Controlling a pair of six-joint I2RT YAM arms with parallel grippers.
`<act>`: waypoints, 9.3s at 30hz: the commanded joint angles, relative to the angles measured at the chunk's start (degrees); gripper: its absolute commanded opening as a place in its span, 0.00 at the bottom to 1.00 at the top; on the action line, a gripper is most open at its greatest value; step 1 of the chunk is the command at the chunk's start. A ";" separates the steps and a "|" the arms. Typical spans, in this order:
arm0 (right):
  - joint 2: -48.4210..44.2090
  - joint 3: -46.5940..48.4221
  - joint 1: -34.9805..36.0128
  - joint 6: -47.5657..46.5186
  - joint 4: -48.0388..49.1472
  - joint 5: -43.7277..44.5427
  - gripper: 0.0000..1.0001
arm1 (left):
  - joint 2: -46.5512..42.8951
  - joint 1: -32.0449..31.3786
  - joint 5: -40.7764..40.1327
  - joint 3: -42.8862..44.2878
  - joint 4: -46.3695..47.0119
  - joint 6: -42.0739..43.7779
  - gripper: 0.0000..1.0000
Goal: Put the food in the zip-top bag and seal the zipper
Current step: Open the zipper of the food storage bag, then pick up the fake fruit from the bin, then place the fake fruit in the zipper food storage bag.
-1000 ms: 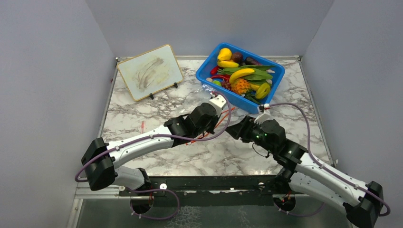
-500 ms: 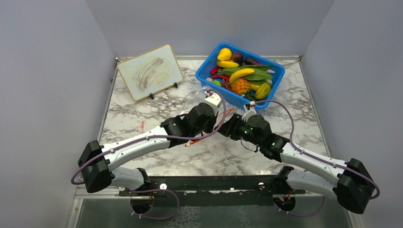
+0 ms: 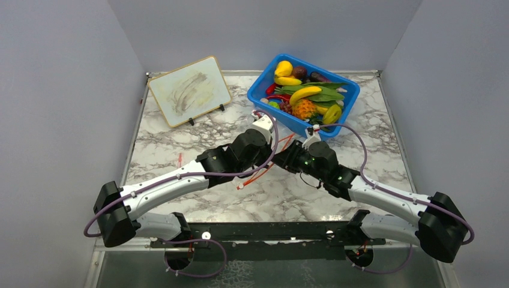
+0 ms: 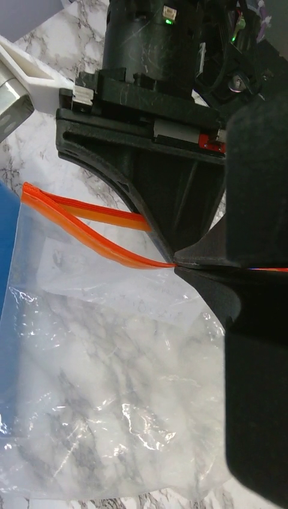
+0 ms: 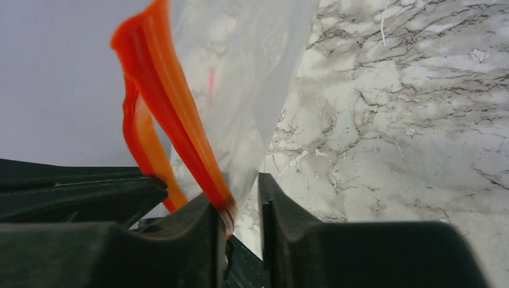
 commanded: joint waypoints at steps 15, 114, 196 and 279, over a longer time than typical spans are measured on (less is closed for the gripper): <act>-5.95 3.40 0.26 -5.82 -1.82 -2.83 0.01 | -7.39 1.21 1.79 6.68 -9.82 4.78 0.12; 24.08 43.20 -23.20 -57.65 -29.92 7.96 0.77 | -15.83 2.71 6.69 -17.47 1.33 10.06 0.00; 34.23 58.40 -29.36 -68.00 -44.43 -1.86 0.42 | -19.31 2.80 3.70 -15.36 -3.46 17.63 0.00; 2.82 14.13 -12.27 -18.32 -22.16 -42.13 0.33 | -24.22 2.79 2.76 -21.08 12.22 3.01 0.00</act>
